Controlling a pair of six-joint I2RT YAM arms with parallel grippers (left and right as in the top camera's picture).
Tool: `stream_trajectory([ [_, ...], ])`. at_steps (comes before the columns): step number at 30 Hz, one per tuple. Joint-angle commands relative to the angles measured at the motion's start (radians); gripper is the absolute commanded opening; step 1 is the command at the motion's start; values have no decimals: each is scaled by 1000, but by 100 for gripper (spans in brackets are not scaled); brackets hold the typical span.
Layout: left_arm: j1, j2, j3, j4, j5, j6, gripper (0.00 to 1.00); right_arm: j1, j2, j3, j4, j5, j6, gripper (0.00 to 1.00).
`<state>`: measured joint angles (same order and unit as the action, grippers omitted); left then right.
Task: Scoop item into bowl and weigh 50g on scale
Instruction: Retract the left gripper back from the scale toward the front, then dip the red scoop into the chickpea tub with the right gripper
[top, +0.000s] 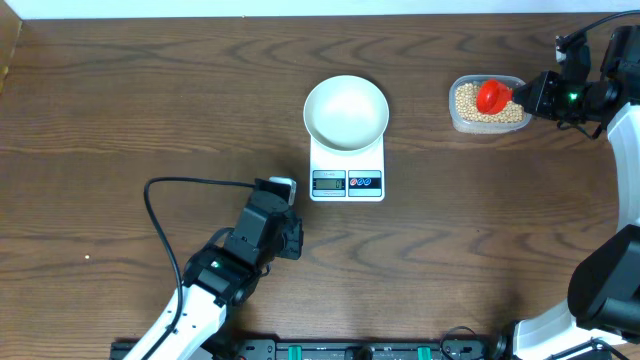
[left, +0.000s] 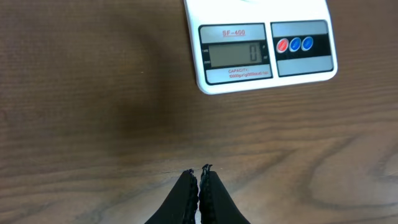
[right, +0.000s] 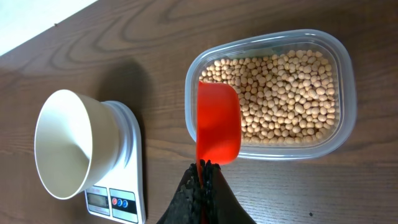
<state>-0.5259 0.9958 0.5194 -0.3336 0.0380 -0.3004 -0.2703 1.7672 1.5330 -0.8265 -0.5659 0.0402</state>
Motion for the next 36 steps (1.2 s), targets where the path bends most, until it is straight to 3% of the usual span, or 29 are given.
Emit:
stream_trajectory([
  [1,-4,36,-2,18,-31,58,8,10,-16,18,-3,-1,-12,1],
  [6,-4,50,-2,64,-31,64,11,10,-16,18,-2,-1,-12,1],
  [8,-4,50,-2,75,-31,64,17,10,-16,18,0,-1,-12,1],
  [11,-4,50,-2,78,-31,64,36,10,-16,18,0,-1,-12,1],
  [15,-3,50,-2,87,-32,65,45,10,-16,18,1,-1,-12,1],
  [29,-3,48,-2,157,-31,72,51,10,-16,18,7,0,-12,1],
  [30,-3,48,-2,157,-31,72,83,10,-16,18,8,0,-12,1],
  [31,-3,48,-2,156,-31,72,100,10,-16,18,9,-1,-12,1],
  [36,-3,48,-2,156,-31,71,99,10,-16,18,22,-1,-12,1],
])
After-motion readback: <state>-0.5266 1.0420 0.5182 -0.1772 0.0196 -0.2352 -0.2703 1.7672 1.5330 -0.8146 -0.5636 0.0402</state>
